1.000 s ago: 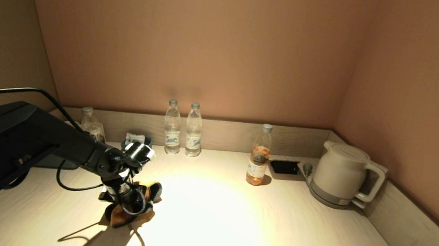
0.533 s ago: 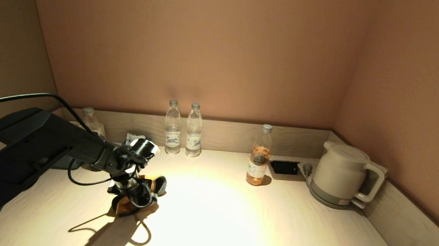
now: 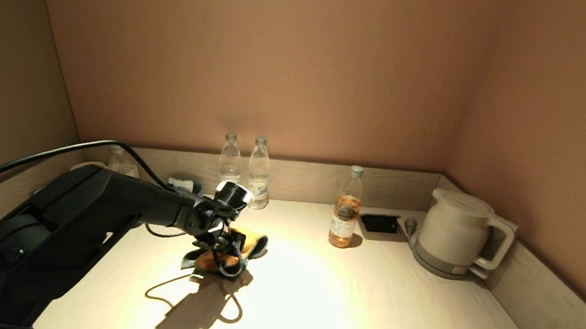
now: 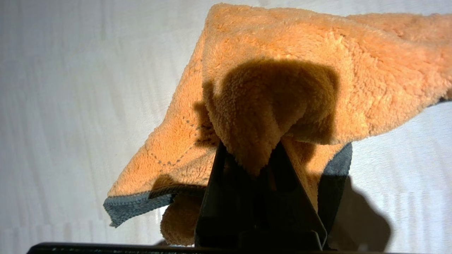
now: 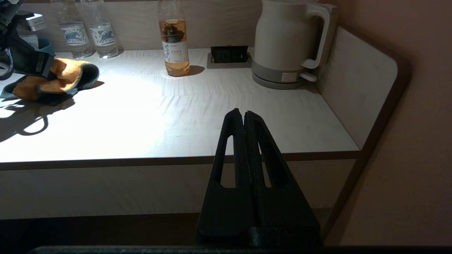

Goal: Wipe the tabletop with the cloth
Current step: Sweep the stains on the table

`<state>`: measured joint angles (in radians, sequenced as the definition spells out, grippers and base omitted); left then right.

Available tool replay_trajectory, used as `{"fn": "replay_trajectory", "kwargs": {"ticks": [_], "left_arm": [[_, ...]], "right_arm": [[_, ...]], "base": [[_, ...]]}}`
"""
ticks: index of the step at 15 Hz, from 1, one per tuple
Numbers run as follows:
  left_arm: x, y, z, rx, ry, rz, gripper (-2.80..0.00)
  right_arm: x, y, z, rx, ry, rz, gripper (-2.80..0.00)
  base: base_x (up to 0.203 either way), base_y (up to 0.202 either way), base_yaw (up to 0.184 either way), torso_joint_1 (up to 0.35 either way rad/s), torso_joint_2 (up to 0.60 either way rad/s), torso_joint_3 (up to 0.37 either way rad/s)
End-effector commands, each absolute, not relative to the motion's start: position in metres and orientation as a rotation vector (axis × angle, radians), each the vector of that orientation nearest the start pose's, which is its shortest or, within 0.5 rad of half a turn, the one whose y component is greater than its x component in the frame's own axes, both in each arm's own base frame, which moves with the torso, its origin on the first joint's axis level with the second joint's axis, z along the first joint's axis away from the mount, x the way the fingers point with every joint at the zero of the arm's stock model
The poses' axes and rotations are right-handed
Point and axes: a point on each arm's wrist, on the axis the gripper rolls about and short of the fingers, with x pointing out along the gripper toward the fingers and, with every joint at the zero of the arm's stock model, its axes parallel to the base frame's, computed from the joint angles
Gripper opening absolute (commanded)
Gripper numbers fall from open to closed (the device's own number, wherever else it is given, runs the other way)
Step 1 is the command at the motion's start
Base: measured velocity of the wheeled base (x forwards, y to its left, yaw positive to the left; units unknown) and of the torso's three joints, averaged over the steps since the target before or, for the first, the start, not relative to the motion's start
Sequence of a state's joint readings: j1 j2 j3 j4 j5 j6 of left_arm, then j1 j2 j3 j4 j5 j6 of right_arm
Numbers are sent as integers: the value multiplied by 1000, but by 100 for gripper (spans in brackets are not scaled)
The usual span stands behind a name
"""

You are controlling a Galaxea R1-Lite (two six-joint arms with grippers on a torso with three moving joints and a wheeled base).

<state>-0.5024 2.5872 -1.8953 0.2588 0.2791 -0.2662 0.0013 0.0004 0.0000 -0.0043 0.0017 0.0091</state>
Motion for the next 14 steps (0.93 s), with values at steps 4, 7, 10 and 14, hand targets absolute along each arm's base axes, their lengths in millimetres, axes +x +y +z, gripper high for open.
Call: {"fn": "replay_trajectory", "kwargs": {"ticks": [4,7,10,14], "left_arm": [[440,-258,10,180,832,-167,-280],[410,-281,13,222,857,-226,-280],[378,-283,23,251,899,-257,-280],[332,-264,22,289,982,-252,-280]], "right_arm": [[-23,0,76,9,-5,3,-280],[-23,0,76,9,-5,3,-280],[-23,0,76,9,-5,3,-280],[-23,0,76,9,-5,3,-280]], "base": [[0,0,0,0,0,0],[0,0,0,0,0,0],[0,0,0,0,0,0],[0,0,0,0,0,0]]}}
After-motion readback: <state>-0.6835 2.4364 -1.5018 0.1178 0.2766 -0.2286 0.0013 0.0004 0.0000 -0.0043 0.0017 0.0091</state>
